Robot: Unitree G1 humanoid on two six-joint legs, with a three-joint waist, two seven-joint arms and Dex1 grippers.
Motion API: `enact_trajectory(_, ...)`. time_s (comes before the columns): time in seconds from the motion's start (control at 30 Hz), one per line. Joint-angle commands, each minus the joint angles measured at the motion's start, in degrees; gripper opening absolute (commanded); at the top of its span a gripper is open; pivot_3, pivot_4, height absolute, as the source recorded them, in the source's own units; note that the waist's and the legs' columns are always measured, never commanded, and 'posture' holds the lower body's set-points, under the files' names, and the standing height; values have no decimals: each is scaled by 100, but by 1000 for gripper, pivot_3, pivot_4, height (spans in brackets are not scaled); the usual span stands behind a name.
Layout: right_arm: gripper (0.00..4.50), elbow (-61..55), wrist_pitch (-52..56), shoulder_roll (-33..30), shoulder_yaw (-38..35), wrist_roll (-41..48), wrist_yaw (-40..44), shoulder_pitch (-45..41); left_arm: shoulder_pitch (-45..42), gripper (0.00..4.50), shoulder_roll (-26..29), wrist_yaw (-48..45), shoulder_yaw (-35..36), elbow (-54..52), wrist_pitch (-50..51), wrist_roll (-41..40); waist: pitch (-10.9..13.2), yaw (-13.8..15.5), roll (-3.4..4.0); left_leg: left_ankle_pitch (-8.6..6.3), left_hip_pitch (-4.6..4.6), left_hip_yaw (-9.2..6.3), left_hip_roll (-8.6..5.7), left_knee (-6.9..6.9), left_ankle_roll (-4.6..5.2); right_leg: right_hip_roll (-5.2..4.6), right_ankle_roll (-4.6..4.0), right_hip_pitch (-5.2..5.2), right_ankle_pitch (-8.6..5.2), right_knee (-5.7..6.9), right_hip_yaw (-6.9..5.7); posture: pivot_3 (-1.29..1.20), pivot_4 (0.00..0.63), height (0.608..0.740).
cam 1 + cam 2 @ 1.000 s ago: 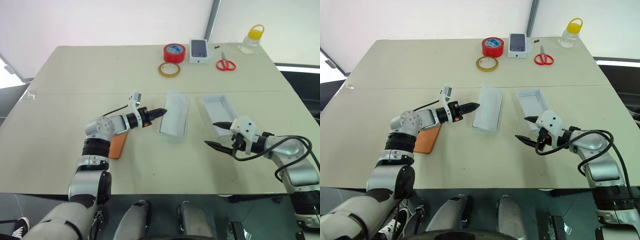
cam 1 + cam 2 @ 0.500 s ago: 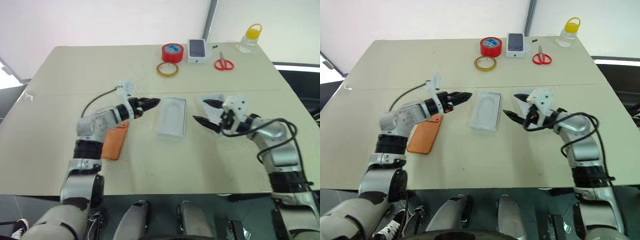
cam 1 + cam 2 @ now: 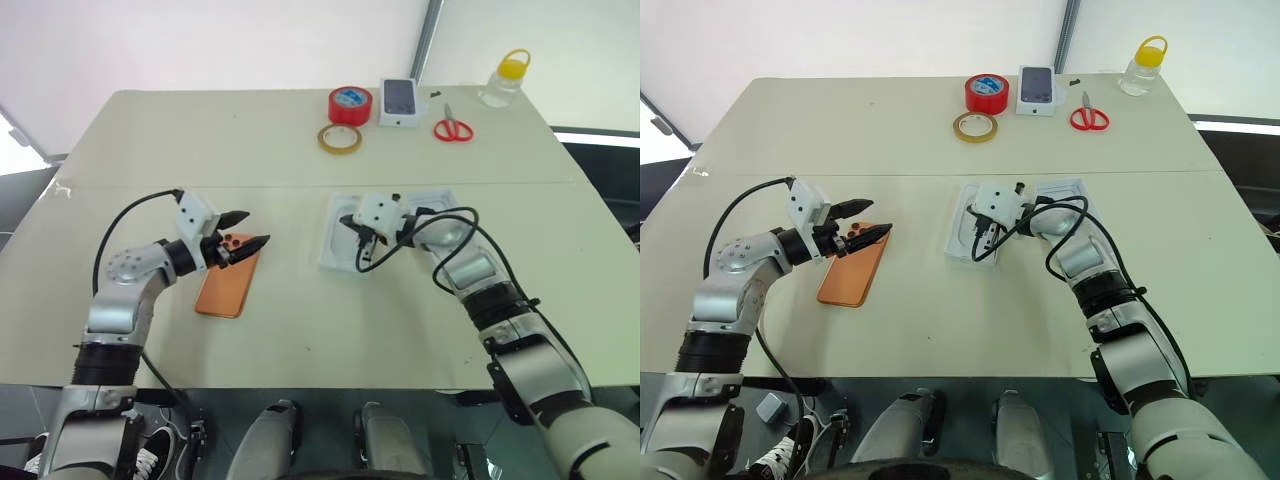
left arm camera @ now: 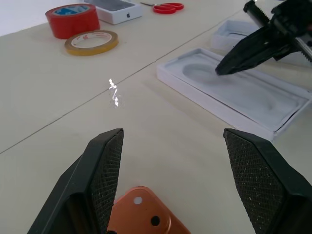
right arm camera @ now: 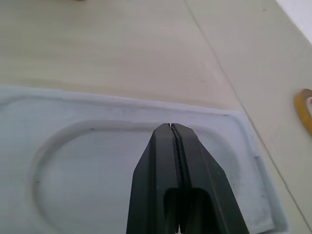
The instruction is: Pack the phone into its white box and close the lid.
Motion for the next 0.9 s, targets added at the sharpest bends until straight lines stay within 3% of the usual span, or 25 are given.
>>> enact_trajectory(0.03, 26, 14, -299, -177, 288, -316, 297, -6, 32, 3465, -48, 221, 141, -398, 68, -76, 0, -16, 1, 0, 0, 0, 0, 0, 0, 0, 0, 0, 0, 0, 0, 0, 150, 740)
enact_trajectory(0.3, 26, -636, -470, -778, 505, -496, 1047, 386, 123, 3465, -67, 431, 203, -621, 149, -155, -2, -6, 2, 0, 4, 0, 1, 3, 1, 2, 1, 5, 0, 3, 1, 0, 150, 740)
enact_trajectory(0.5, 26, -1083, -47, -214, 70, 183, 861, 515, 45, 3465, -93, 518, 123, -546, 67, -85, -3, -18, 1, -1, 5, -3, 1, 4, 1, 2, 1, 9, 0, 0, -1, 0, 150, 740)
enact_trajectory(0.6, 26, -1557, 593, -119, -248, 780, 1145, 649, -31, 3465, -99, 507, 111, -482, 75, -92, -2, -25, 3, 0, 4, -2, 3, 3, 0, 4, 0, 2, 0, 7, 1, 0, 150, 740)
enact_trajectory(0.7, 900, -1718, 1185, -248, -556, 1081, 1160, 612, -102, 3465, -77, 487, 128, -410, 98, -110, -1, -2, 3, 0, 2, -2, 0, 5, 1, 1, 0, 4, 0, 6, 1, 0, 150, 740)
enact_trajectory(0.83, 2728, -1756, 1330, -93, -800, 1115, 722, 516, -174, 3465, -96, 487, 133, -373, 92, -129, -1, -17, 3, -1, 2, -3, 0, 1, 1, 1, 0, 2, 0, 3, 0, 0, 150, 740)
enact_trajectory(0.9, 2728, -2122, 1698, 2, -887, 1469, 892, 613, -174, 3465, -125, 487, 108, -413, 95, -134, -1, -27, 3, -1, 2, -2, 2, -2, 1, 2, 0, -1, 0, 5, 1, 0, 150, 740)
